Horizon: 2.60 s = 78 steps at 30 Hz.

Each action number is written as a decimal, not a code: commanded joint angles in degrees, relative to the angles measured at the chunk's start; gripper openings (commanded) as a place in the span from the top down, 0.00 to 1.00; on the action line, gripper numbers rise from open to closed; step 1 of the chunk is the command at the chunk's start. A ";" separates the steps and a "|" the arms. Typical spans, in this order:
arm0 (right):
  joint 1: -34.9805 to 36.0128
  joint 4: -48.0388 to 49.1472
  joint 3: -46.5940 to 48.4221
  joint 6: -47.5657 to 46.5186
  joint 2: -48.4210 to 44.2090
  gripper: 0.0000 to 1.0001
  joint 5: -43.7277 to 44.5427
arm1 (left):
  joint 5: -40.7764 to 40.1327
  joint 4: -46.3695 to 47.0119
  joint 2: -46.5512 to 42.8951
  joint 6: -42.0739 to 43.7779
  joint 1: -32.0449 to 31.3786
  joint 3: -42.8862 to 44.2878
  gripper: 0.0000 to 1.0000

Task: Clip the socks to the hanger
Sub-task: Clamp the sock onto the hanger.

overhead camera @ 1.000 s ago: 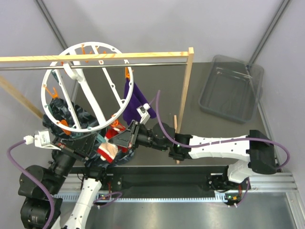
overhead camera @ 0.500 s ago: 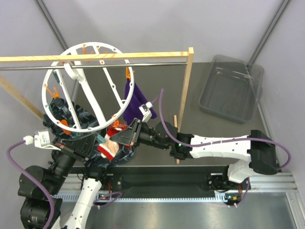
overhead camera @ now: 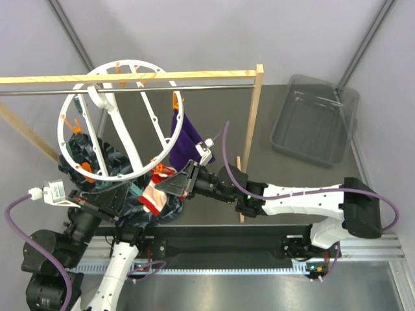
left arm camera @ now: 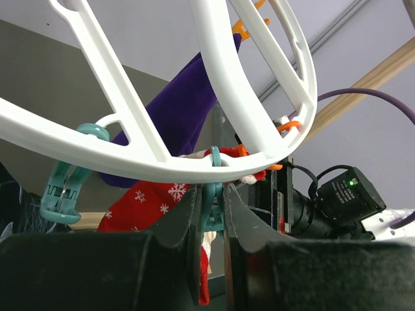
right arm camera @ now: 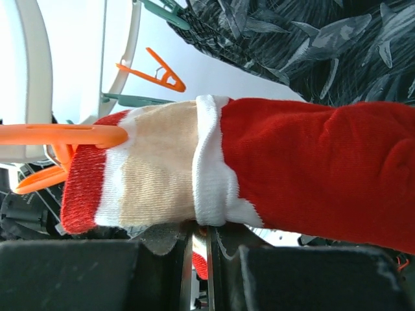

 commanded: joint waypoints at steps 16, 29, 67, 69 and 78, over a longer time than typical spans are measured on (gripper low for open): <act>-1.28 6.16 3.74 1.29 0.03 1.00 -1.97 | 2.31 -2.55 -1.58 -0.74 0.18 -0.84 1.00; -2.07 7.12 7.26 2.44 3.72 1.00 -3.82 | 2.31 -2.55 -1.85 -0.83 0.18 -0.66 1.00; -1.99 8.00 9.19 2.61 5.39 0.99 -4.35 | 2.05 -3.34 -2.81 0.66 0.18 -0.31 0.39; -1.99 8.00 9.19 2.44 5.66 0.96 -4.35 | 1.52 -3.96 -2.64 1.18 0.18 0.39 0.35; -2.07 5.28 6.12 -0.55 4.52 0.58 -5.75 | 0.81 -5.10 -2.81 3.03 0.18 1.45 0.28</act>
